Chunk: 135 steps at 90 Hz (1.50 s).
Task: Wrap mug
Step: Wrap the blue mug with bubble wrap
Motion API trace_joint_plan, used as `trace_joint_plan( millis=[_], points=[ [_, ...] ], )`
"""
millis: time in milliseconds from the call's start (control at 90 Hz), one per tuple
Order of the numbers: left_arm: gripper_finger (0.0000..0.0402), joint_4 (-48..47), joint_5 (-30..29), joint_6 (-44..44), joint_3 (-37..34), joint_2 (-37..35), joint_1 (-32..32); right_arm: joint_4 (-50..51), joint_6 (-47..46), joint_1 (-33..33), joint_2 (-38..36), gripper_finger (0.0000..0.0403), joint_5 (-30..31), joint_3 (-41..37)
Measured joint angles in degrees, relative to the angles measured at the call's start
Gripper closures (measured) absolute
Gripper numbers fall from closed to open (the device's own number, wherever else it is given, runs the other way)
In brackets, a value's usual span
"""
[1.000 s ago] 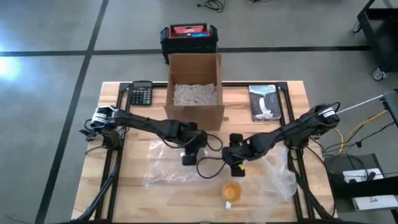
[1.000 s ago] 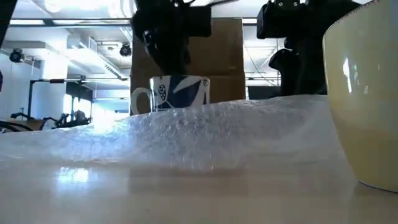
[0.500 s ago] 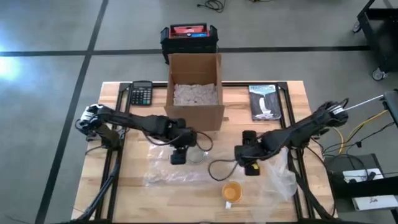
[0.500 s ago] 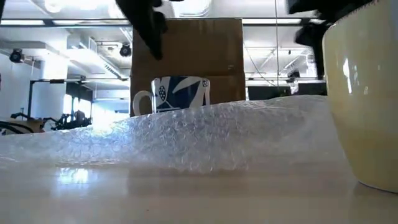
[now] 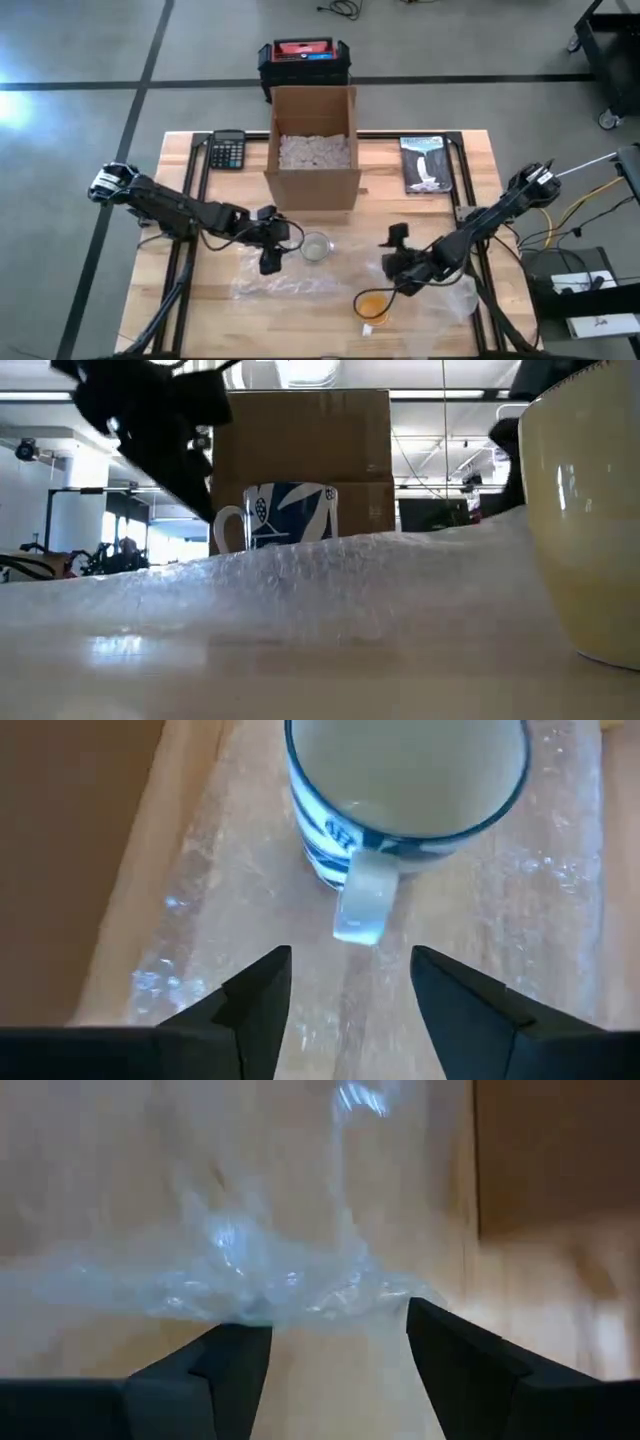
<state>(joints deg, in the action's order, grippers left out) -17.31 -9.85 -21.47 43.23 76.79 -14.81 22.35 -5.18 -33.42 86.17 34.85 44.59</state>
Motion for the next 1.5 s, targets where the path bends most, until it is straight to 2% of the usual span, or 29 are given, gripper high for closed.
trace_joint_plan(
  millis=[111, 289, 344, 489, 622, 789, 989, 1256, 1389, 1500],
  points=[
    [0.0226, 7.5, 0.1, -0.1, -3.7, 0.0, 0.0, -3.9, 8.2, 1.4, 3.3, 0.0233, 3.3, 1.5],
    [0.0245, 9.8, -0.1, -0.1, -4.3, 0.0, 0.0, -4.2, 13.3, 4.6, 3.9, 0.0372, 5.0, 6.4],
    [0.0250, 10.2, -0.2, -0.1, -4.0, 0.0, 0.0, -3.7, 14.5, 5.9, 3.3, 0.0391, 3.3, 7.9],
    [0.0264, 12.5, -0.2, 0.8, -3.9, 0.1, 0.0, -4.4, 14.3, 9.6, 3.1, 0.0381, 1.5, 13.6],
    [0.0275, 13.5, -0.2, 0.9, -3.9, 0.1, 0.0, -5.1, 14.3, 13.4, 3.6, 0.0398, -5.1, 19.1],
    [0.0289, 13.9, -0.3, 0.9, -3.9, 0.1, 0.0, -8.7, 11.7, 17.2, 4.8, 0.0397, -9.2, 23.2],
    [0.0303, 11.9, -0.2, 0.0, -0.3, -0.5, -0.2, -16.3, 9.1, 19.7, 11.0, 0.0402, -20.2, 24.8],
    [0.0323, 13.0, -0.2, 3.0, 5.4, -0.5, -0.9, -14.4, 8.2, 20.7, 20.8, 0.0400, -20.3, 30.6],
    [0.0327, 15.2, -0.4, 3.0, 4.7, 2.0, -1.1, -12.3, 8.6, 20.9, 22.4, 0.0400, -20.3, 33.1],
    [0.0327, 15.7, -3.4, 2.7, 4.2, 5.1, -1.2, -11.1, 9.2, 20.9, 22.5, 0.0400, -20.3, 33.1]
  ],
)
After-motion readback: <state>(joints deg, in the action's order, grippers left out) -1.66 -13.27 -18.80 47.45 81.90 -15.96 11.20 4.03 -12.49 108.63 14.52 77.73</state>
